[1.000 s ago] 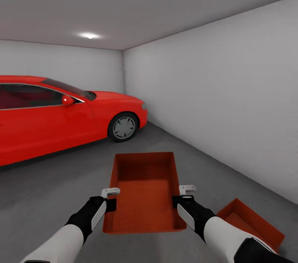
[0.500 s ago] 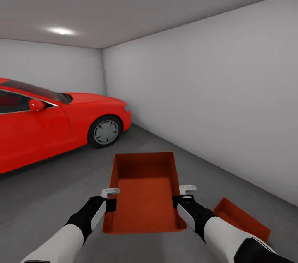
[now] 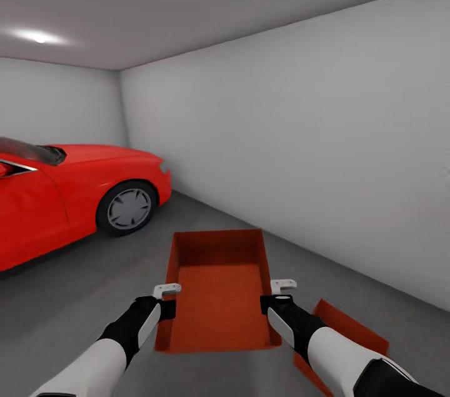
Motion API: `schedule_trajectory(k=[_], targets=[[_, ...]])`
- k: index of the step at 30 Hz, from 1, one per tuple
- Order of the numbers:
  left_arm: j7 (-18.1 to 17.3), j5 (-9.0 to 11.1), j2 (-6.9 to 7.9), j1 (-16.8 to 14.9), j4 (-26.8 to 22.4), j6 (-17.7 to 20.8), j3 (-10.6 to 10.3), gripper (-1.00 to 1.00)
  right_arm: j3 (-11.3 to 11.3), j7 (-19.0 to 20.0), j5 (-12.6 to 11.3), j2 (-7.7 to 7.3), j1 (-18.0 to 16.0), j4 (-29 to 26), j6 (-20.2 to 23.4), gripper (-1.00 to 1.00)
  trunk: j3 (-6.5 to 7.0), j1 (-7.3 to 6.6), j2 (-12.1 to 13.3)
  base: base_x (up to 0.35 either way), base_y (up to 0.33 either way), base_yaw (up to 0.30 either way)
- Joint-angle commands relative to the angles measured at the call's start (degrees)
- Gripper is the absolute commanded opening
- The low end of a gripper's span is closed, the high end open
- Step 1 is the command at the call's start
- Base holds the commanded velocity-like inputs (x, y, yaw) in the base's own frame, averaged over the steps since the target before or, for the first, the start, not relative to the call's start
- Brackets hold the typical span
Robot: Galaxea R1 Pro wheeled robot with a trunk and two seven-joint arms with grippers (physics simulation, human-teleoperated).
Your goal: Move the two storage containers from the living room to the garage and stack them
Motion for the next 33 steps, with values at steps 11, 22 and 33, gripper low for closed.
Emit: schedule_trajectory(k=[11, 22, 33], targets=[[1.59, -1.08, 0.12, 0.05, -0.10, 0.48, 0.91, -1.00, -1.75, -2.46, 1.73, -0.78, -0.08, -0.15, -1.43, -1.00, -0.02, 0.05, -0.04, 0.322, 0.090, -0.288], [1.59, -1.08, 0.11, 0.05, -0.10, 0.48, 0.91, -1.00, -1.75, -2.57, 1.74, -0.75, -0.08, -0.15, -1.45, -1.00, -0.02, 0.05, -0.04, 0.322, 0.090, -0.289], [1.59, -1.08, 0.05, 0.05, -0.06, 0.42, 0.91, -1.00, -1.75, -2.57, 1.73, -0.78, -0.08, -0.15, -1.43, -1.00, -0.02, 0.05, -0.04, 0.322, 0.090, -0.290]])
